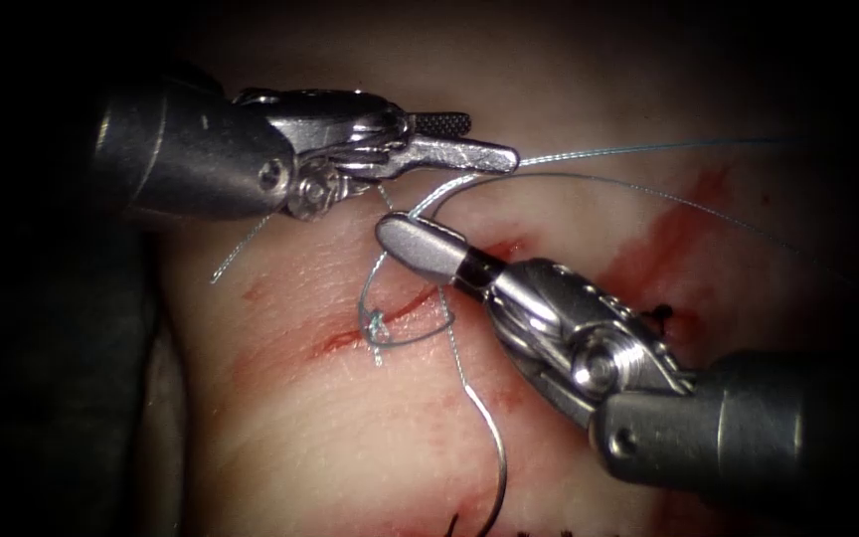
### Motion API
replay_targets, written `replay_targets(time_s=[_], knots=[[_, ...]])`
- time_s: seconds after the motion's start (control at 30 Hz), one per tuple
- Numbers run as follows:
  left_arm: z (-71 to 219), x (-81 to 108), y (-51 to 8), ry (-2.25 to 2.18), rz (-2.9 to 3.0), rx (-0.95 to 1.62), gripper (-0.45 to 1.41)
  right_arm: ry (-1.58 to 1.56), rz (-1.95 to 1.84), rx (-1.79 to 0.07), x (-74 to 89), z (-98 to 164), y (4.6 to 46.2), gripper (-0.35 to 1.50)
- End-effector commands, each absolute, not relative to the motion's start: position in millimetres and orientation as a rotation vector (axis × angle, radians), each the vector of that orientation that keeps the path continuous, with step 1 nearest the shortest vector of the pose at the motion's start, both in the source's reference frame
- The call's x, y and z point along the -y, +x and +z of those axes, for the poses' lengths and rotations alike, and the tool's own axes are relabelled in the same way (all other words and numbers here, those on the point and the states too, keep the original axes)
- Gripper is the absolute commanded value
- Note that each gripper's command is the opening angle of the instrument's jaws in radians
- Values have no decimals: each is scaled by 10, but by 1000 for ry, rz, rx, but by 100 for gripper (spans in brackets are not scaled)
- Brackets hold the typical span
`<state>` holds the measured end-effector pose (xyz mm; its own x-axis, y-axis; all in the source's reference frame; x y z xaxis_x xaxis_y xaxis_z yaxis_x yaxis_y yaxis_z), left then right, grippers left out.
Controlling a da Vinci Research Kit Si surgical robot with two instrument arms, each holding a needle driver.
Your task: Wound Closure
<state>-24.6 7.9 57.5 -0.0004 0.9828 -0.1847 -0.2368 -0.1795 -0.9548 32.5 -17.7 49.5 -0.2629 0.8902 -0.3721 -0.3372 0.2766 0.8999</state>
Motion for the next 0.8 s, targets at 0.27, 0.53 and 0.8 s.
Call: replay_targets(time_s=[0.27,0.53,0.8], knots=[[539,-117,-233,-1064,1666,1098,121,517,1127,-1319,196,511,342,-35],[509,-104,-243,-888,1874,1237,114,459,973,-1305,193,514,345,-35],[526,-109,-286,-640,1979,1324,62,465,967,-1306,198,508,349,-35]])
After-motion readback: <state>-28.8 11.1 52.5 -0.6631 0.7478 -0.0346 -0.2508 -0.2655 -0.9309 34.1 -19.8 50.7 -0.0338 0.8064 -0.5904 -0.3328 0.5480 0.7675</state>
